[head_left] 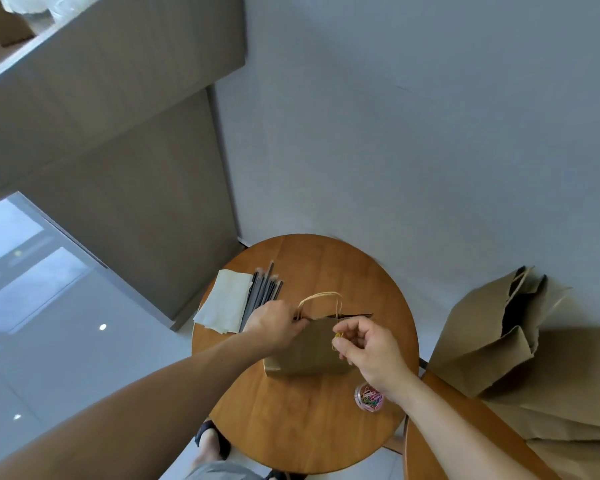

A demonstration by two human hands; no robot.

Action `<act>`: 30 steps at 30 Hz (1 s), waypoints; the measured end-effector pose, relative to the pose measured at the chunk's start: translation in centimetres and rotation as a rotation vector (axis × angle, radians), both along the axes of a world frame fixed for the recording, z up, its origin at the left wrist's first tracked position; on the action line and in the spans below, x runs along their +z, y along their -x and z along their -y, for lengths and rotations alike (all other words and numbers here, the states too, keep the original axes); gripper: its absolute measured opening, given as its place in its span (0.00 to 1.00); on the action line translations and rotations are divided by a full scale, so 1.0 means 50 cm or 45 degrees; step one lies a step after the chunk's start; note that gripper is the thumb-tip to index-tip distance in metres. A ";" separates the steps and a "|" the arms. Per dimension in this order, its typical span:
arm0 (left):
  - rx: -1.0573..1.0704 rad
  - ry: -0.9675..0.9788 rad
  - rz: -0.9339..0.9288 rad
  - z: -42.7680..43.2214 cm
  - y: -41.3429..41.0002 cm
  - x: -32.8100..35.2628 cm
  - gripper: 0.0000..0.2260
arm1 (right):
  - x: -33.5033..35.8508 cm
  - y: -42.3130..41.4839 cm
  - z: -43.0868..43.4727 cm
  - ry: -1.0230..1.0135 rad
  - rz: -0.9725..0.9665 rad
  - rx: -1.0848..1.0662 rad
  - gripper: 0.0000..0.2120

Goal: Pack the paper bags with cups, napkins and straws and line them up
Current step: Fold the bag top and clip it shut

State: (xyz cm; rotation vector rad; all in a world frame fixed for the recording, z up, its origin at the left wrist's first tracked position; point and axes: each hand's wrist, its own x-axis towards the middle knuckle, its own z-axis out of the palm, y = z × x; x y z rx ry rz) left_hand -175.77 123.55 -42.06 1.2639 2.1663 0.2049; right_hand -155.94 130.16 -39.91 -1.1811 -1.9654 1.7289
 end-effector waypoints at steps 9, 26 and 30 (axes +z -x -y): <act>-0.001 0.065 -0.029 0.004 -0.010 -0.002 0.17 | -0.238 -0.164 -0.016 -0.235 0.758 -0.136 0.06; 0.060 0.042 0.035 -0.010 -0.017 -0.007 0.17 | -0.293 -0.207 -0.025 -0.254 0.875 -0.206 0.06; 0.066 0.039 0.068 -0.001 -0.021 -0.005 0.15 | -0.305 -0.209 -0.021 -0.218 0.856 -0.216 0.05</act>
